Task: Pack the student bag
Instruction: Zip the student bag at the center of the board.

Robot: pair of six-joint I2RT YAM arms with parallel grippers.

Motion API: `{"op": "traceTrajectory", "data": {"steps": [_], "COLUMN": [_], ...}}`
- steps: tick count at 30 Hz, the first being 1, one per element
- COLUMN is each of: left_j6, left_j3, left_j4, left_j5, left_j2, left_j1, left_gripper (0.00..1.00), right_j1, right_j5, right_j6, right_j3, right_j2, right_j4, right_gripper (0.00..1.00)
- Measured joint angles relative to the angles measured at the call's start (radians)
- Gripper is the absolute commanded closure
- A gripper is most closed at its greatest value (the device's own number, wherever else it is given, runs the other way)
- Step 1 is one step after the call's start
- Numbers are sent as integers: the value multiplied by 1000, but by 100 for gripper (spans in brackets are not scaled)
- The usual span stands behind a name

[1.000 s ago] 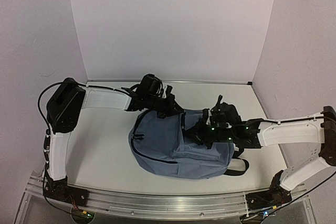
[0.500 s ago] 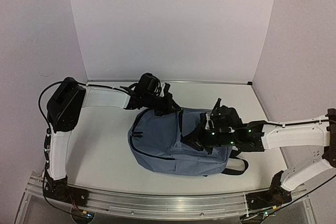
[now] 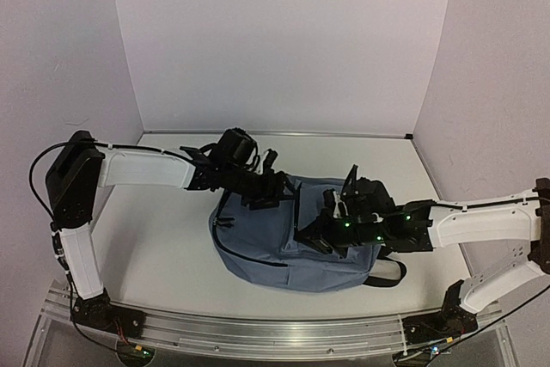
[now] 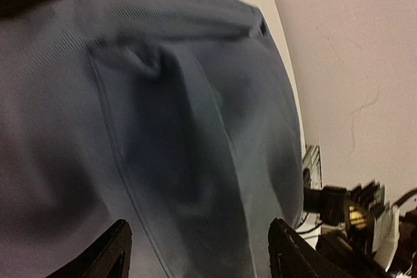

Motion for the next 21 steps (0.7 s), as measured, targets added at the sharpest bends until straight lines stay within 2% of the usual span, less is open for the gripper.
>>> {"op": "traceTrajectory", "data": {"steps": [4, 9, 11, 15, 21], "left_j6": [5, 9, 5, 2, -2], "left_j3": [-35, -43, -51, -56, -57], "left_j4": [-33, -67, -77, -83, -84], "left_j5": [17, 16, 14, 14, -3], "left_j2": [-51, -64, -64, -64, -64], "left_j1": [-81, -115, -113, -109, -110], "left_gripper": [30, 55, 69, 87, 97], "right_j1": [2, 3, 5, 18, 34], "right_j5": [3, 2, 3, 0, -4], "right_j6": [-3, -9, -13, -25, -47], "right_j3": [0, 0, 0, 0, 0], "right_j2": [-2, -2, -3, -8, -9], "right_j4": [-3, -6, -7, -23, -62], "right_gripper": [100, 100, 100, 100, 100]}}
